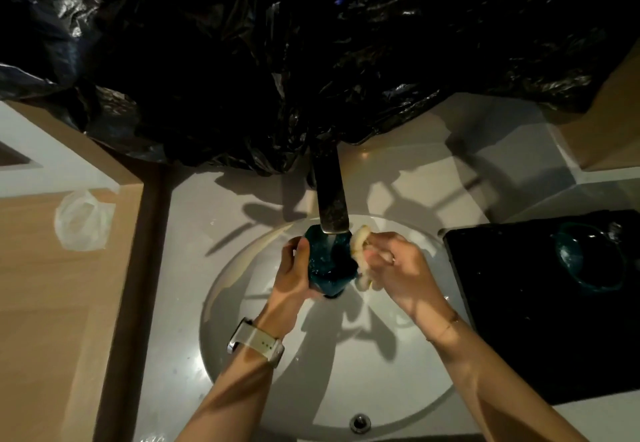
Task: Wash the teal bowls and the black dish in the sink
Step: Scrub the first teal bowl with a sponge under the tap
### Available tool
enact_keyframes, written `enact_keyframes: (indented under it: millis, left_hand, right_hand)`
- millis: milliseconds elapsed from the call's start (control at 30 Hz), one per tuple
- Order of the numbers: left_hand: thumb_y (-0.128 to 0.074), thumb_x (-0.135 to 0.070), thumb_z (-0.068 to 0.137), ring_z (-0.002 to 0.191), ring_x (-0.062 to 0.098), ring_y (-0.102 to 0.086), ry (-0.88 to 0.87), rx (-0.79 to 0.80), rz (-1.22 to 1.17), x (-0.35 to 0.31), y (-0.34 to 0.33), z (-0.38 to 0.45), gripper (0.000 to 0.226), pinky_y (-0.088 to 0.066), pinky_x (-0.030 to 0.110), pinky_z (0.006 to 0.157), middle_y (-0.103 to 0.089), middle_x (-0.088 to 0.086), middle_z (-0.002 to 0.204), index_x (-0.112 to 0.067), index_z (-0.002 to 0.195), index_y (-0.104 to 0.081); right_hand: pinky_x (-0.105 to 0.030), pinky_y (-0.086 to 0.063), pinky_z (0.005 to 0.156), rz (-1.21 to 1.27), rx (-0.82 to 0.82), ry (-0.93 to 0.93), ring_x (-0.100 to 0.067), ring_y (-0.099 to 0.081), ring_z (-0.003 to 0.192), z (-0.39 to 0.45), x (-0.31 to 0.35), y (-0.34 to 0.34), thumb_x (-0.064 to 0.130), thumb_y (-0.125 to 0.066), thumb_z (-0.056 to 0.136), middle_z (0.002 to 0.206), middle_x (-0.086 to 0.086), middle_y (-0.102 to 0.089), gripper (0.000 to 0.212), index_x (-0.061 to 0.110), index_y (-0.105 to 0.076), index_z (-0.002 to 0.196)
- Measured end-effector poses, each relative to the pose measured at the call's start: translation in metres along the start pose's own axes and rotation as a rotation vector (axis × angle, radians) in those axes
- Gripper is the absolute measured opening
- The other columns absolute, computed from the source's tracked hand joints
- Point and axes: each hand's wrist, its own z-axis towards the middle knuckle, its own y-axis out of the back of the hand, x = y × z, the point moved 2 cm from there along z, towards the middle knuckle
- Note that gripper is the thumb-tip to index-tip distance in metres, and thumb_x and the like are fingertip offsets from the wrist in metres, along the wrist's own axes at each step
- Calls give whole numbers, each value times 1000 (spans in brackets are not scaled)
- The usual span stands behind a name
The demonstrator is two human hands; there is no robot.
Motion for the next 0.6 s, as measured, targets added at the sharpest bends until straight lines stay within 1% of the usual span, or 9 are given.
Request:
enact_keyframes:
  millis: [67, 167, 233, 267, 333, 400, 433, 500, 600]
  left_hand:
    - [-38, -36, 105, 97, 20, -70, -33, 15, 41, -5, -4, 0, 30, -61, 40, 77, -66, 6, 115, -18, 127, -46]
    - [-38, -38, 104, 93, 13, -69, -31, 39, 79, -6, -7, 0, 21, -61, 34, 77, -66, 2, 108, -25, 117, -48]
    - [-40, -39, 103, 103, 20, -66, -13, 32, 106, -4, -8, 2, 17, -58, 45, 88, -64, 7, 114, -27, 112, -49]
    - [-41, -39, 103, 106, 23, -65, -2, 21, 114, -3, -7, 4, 16, -55, 51, 93, -63, 9, 115, -27, 111, -49]
    - [-42, -37, 104, 109, 27, -63, 15, -1, 134, -2, -6, 5, 13, -51, 55, 97, -62, 8, 114, -27, 109, -48]
    - [-40, -38, 104, 110, 27, -62, 6, -26, 201, -1, -4, 5, 17, -50, 54, 98, -62, 8, 116, -25, 112, -48]
    - [-40, -39, 104, 109, 26, -62, 0, -34, 226, -2, -3, 5, 21, -51, 53, 97, -62, 9, 117, -23, 115, -47]
    - [-39, -40, 104, 106, 27, -64, 4, -52, 252, -3, -2, 7, 26, -52, 53, 95, -64, 12, 116, -20, 117, -49]
    - [-42, -60, 92, 103, 33, -66, -1, -37, 299, -1, 0, 13, 52, -52, 56, 91, -68, 15, 111, -15, 116, -54]
  right_hand:
    - [-21, -49, 70, -58, -34, 64, -6, -61, 68, 7, 8, -2, 5, -70, 81, 85, 3, -62, 27, 16, -64, 106]
    - [-9, -44, 61, -258, -116, 175, 3, -61, 59, 19, 17, -11, -4, -72, 74, 73, -1, -63, 19, 5, -61, 86]
    - [-8, -42, 57, -265, -91, 173, 0, -58, 54, 25, 18, -21, -6, -67, 77, 68, -3, -61, 7, -5, -62, 82]
    - [-9, -41, 58, -337, -74, 183, -2, -57, 55, 27, 17, -26, -2, -66, 79, 67, -2, -60, 2, -1, -64, 78]
    - [-19, -39, 59, -482, 2, 164, -12, -52, 60, 29, 12, -37, 10, -63, 82, 65, -5, -57, 16, 12, -60, 66]
    - [-23, -39, 61, -446, 124, 131, -17, -52, 67, 25, 8, -44, 11, -60, 87, 73, -18, -59, 16, 4, -61, 73]
    - [-20, -42, 65, -422, 199, 133, -17, -56, 74, 23, 7, -46, 8, -60, 88, 82, -22, -64, 11, -1, -65, 84]
    - [-9, -44, 76, -469, 329, 158, -9, -61, 86, 20, 5, -43, 4, -64, 86, 98, -11, -71, 18, 4, -70, 103]
    - [-5, -39, 71, -652, 498, 151, -7, -60, 84, 21, 6, -34, 7, -68, 83, 97, -7, -72, 17, 5, -74, 100]
